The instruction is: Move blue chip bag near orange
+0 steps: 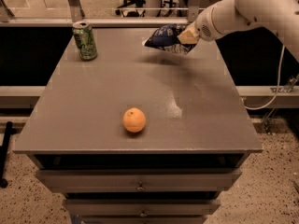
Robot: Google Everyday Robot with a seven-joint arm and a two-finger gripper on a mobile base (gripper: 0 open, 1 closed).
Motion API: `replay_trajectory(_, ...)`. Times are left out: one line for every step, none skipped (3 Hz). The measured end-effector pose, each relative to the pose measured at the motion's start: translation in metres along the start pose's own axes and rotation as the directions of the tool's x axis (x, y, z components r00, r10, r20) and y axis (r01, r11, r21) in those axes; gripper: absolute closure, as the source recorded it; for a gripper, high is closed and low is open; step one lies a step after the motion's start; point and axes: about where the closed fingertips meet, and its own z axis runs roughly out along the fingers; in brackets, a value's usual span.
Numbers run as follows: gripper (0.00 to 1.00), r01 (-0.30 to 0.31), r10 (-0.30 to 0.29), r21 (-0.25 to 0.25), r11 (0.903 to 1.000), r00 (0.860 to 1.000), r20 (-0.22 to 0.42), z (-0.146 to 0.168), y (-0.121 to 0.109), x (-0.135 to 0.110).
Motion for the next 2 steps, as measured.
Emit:
replay_trajectory(1.00, 0.055, -0.055, -0.028, 0.9981, 0.998, -0.014, -0.004, 0.019, -0.001)
replay_trajectory(1.00, 0.102, -0.105, -0.070, 0.9923, 0.994, -0.033, -0.025, 0.051, -0.001)
